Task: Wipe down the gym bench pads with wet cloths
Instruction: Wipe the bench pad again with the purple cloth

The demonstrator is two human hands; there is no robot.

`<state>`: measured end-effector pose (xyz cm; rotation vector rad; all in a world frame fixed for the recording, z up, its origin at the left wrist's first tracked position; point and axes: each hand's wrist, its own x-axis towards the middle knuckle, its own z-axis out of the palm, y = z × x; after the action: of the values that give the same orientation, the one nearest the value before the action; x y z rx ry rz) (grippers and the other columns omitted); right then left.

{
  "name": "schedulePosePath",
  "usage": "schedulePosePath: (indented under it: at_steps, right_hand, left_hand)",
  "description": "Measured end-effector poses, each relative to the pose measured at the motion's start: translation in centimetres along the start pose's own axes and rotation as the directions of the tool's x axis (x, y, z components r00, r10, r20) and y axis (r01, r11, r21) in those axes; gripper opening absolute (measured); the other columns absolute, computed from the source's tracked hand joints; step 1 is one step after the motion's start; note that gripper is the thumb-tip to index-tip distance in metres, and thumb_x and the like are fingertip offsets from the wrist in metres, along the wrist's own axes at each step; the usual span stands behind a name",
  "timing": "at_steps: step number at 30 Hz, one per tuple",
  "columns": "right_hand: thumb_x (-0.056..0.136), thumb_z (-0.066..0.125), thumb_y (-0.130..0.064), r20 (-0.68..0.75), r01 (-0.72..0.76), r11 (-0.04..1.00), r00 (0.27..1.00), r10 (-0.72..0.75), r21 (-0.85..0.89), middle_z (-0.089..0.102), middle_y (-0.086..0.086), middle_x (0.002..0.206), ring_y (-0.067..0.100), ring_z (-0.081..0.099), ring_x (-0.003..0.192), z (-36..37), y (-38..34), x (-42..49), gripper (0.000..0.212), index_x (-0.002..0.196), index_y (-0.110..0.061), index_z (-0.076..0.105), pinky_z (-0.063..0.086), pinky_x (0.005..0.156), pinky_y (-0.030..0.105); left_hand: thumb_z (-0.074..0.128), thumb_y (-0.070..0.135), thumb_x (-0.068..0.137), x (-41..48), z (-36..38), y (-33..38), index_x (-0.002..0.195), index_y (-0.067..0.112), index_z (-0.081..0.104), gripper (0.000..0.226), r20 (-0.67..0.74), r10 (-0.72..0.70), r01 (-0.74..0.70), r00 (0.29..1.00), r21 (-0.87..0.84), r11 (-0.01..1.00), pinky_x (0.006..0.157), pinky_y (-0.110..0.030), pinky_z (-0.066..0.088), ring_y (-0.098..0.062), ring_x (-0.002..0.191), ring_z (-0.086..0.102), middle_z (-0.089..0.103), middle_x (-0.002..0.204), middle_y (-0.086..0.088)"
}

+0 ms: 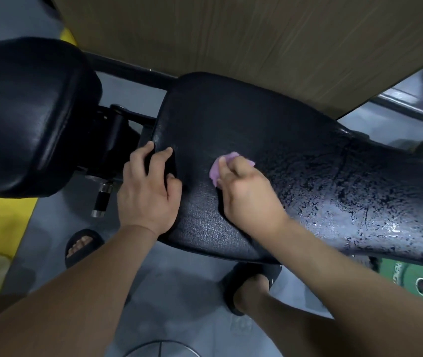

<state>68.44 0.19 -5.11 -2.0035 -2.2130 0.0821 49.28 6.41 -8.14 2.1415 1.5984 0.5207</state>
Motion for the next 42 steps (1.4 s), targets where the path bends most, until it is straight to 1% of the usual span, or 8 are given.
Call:
schedulePosePath:
  at_steps: [7,16,22,26,29,34,38,42]
  right_hand:
    - [0.105,0.031,-0.017,-0.123,-0.242,0.968,0.961,0.248,0.061,0.057,0.0,0.104,0.025,0.059,0.093,0.6,5.7,6.5,0.031,0.091,-0.019,0.058,0.051,0.086,0.03]
    - [0.091,0.046,0.001,-0.012,-0.064,0.997,0.998,0.065,0.036,0.054,0.014,0.097,0.037,0.057,0.078,0.1,0.5,-1.5,0.024,0.104,-0.006,0.065,0.056,0.072,0.042]
    - [0.104,0.036,-0.013,-0.132,-0.273,0.957,0.949,0.285,0.101,0.058,0.0,0.103,0.022,0.057,0.091,0.1,4.5,3.7,0.028,0.095,-0.013,0.063,0.051,0.084,0.029]
    - [0.095,0.043,0.0,-0.07,-0.244,0.958,0.964,0.256,0.148,0.057,0.017,0.101,0.026,0.055,0.087,0.2,0.3,-0.1,0.025,0.106,-0.002,0.065,0.051,0.087,0.022]
    - [0.088,0.048,0.001,0.03,-0.139,0.983,0.99,0.137,0.119,0.054,0.017,0.1,0.037,0.055,0.083,-0.2,-3.8,-4.4,0.034,0.119,0.002,0.063,0.053,0.076,0.041]
    - [0.095,0.055,-0.003,0.035,0.037,0.997,0.999,-0.039,0.063,0.06,0.021,0.099,0.038,0.056,0.077,-0.1,-2.5,-5.0,0.035,0.127,0.009,0.062,0.051,0.069,0.043]
    - [0.094,0.041,0.001,-0.063,-0.13,0.991,0.989,0.132,0.045,0.056,0.011,0.098,0.032,0.055,0.084,-0.1,0.1,-1.2,0.025,0.102,-0.007,0.063,0.054,0.078,0.042]
    - [0.095,0.041,-0.001,-0.003,-0.159,0.98,0.987,0.161,0.119,0.054,0.016,0.104,0.039,0.054,0.088,0.8,-3.0,-3.9,0.033,0.119,0.003,0.062,0.053,0.081,0.047]
  left_hand:
    - [0.046,0.032,0.094,-0.2,-0.1,0.0,0.14,0.024,0.051,0.048,-0.007,0.003,-0.003,1.0,-0.002,1.0,0.072,-0.045,0.053,-0.029,0.13,0.046,0.036,0.151,-0.004]
    - [0.047,0.03,0.093,-0.1,-0.1,0.1,0.139,0.022,0.053,0.048,-0.009,-0.003,0.003,1.0,-0.004,1.0,0.074,-0.047,0.053,-0.031,0.129,0.047,0.037,0.149,-0.006]
    - [0.052,0.024,0.094,-0.3,-0.2,0.3,0.14,0.021,0.054,0.046,-0.015,0.0,0.0,1.0,0.0,1.0,0.08,-0.046,0.049,-0.03,0.129,0.047,0.039,0.15,-0.007]
    - [0.05,0.027,0.094,-0.1,-0.1,0.0,0.14,0.021,0.053,0.046,-0.015,0.007,-0.007,1.0,-0.002,1.0,0.078,-0.046,0.052,-0.03,0.129,0.047,0.038,0.149,-0.007]
    - [0.05,0.027,0.093,-0.1,0.0,-0.1,0.139,0.02,0.054,0.047,-0.015,0.01,-0.01,1.0,0.0,1.0,0.075,-0.048,0.053,-0.033,0.128,0.048,0.039,0.149,-0.009]
    - [0.049,0.026,0.093,-0.1,0.0,0.0,0.139,0.02,0.055,0.046,-0.019,0.02,-0.02,1.0,0.0,1.0,0.076,-0.045,0.05,-0.032,0.127,0.049,0.04,0.148,-0.01]
    - [0.047,0.027,0.095,-0.2,-0.2,0.0,0.14,0.021,0.053,0.046,-0.029,0.011,-0.011,1.0,0.008,1.0,0.076,-0.04,0.045,-0.029,0.128,0.048,0.039,0.15,-0.008]
    - [0.046,0.029,0.094,-0.3,-0.1,0.1,0.14,0.023,0.053,0.047,-0.018,0.007,-0.007,1.0,0.006,1.0,0.075,-0.04,0.045,-0.029,0.128,0.048,0.039,0.15,-0.007]
